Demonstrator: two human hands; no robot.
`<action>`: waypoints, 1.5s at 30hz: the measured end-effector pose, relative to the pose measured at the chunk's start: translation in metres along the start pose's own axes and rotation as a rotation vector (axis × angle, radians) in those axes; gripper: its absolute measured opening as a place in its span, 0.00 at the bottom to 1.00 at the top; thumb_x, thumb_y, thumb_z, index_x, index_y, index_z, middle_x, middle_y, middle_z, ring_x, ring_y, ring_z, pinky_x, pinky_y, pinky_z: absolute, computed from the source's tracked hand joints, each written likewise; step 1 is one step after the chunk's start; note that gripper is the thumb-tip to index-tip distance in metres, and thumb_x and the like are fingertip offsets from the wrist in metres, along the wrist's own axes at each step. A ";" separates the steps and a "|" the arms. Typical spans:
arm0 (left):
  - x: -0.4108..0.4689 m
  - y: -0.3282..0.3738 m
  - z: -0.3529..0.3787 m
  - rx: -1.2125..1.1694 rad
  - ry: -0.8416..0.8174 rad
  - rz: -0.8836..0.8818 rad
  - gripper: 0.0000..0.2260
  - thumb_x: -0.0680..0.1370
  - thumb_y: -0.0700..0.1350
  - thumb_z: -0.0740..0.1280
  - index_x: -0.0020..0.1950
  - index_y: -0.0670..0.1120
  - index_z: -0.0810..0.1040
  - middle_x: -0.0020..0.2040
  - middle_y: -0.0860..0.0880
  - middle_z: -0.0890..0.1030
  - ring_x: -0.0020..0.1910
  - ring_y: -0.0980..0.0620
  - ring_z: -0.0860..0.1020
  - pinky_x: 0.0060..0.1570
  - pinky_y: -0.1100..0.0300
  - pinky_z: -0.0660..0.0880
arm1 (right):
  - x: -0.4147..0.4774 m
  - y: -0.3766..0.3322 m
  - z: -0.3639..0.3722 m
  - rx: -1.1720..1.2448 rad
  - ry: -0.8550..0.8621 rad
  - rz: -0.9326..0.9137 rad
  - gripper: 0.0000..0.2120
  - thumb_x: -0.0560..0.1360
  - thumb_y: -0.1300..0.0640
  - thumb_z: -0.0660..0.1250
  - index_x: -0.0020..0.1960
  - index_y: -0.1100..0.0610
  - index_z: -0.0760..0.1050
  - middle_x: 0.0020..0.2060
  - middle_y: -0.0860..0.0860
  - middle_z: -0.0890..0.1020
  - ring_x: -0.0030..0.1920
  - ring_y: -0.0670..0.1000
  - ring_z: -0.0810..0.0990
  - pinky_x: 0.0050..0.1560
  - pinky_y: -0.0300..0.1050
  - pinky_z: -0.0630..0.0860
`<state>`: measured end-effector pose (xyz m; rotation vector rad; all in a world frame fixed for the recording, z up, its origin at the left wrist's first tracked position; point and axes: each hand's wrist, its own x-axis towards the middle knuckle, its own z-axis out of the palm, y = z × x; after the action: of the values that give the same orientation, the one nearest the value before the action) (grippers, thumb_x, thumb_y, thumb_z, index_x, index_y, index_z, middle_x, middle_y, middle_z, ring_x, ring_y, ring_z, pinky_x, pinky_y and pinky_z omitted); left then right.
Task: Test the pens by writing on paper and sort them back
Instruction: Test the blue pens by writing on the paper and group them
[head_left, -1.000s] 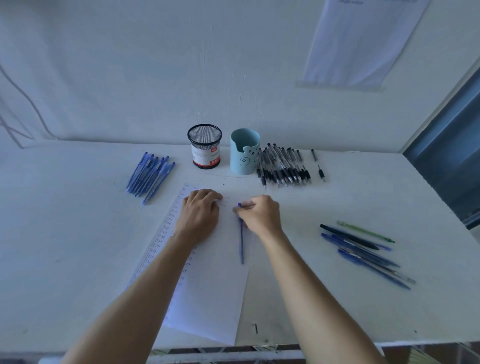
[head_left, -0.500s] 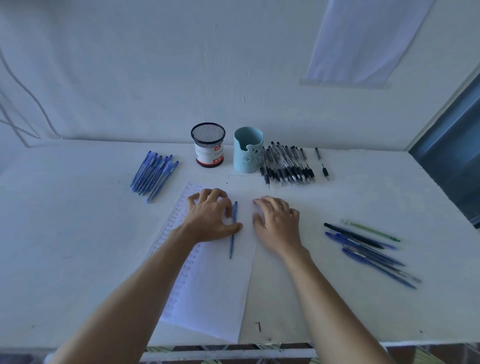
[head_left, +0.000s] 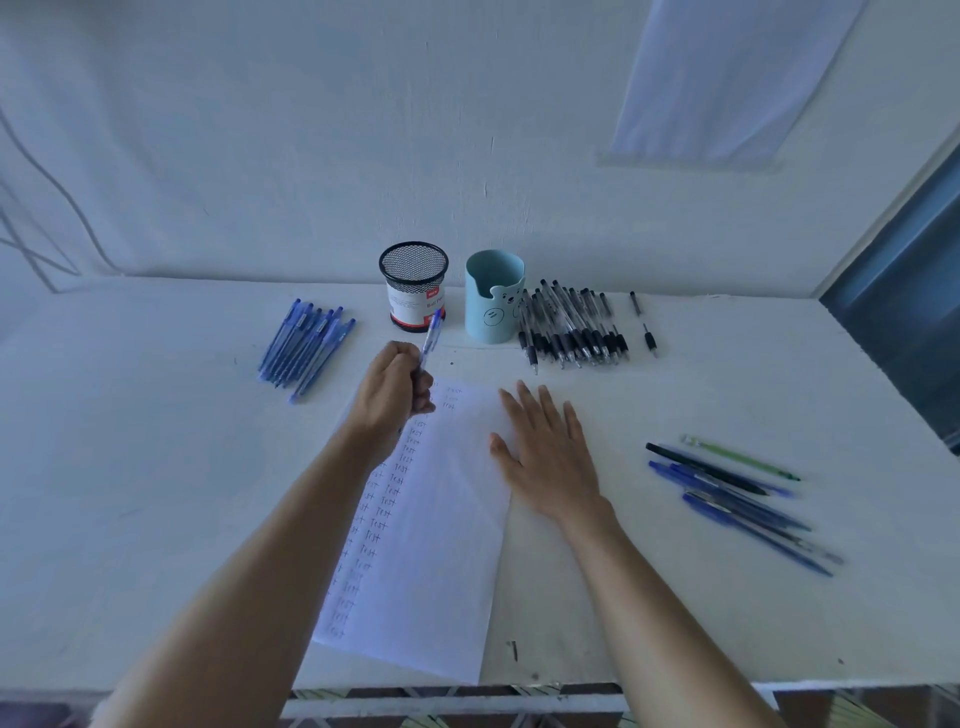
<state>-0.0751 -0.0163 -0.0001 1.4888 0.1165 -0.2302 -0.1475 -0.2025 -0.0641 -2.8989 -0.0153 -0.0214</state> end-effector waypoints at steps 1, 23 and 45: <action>-0.001 0.000 0.002 -0.065 -0.009 -0.039 0.09 0.84 0.40 0.52 0.46 0.46 0.69 0.31 0.49 0.66 0.29 0.51 0.61 0.29 0.60 0.66 | 0.000 0.000 0.000 -0.009 -0.010 0.000 0.39 0.73 0.36 0.34 0.81 0.48 0.46 0.81 0.47 0.46 0.80 0.51 0.42 0.78 0.53 0.37; 0.018 -0.008 -0.002 -0.927 -0.081 -0.187 0.20 0.73 0.61 0.62 0.33 0.46 0.66 0.31 0.50 0.58 0.31 0.51 0.56 0.35 0.58 0.58 | 0.001 -0.004 -0.003 0.019 -0.011 0.027 0.40 0.72 0.36 0.36 0.80 0.49 0.51 0.81 0.48 0.50 0.80 0.50 0.45 0.78 0.53 0.38; 0.035 -0.023 0.015 0.301 0.153 0.223 0.07 0.72 0.35 0.72 0.38 0.37 0.75 0.33 0.43 0.83 0.21 0.51 0.73 0.23 0.61 0.71 | 0.003 -0.004 -0.006 0.076 0.028 0.027 0.30 0.79 0.40 0.55 0.78 0.50 0.57 0.80 0.49 0.56 0.79 0.53 0.51 0.77 0.56 0.45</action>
<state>-0.0470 -0.0353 -0.0295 1.8037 0.0382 0.0496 -0.1449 -0.1997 -0.0570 -2.8216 0.0280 -0.0555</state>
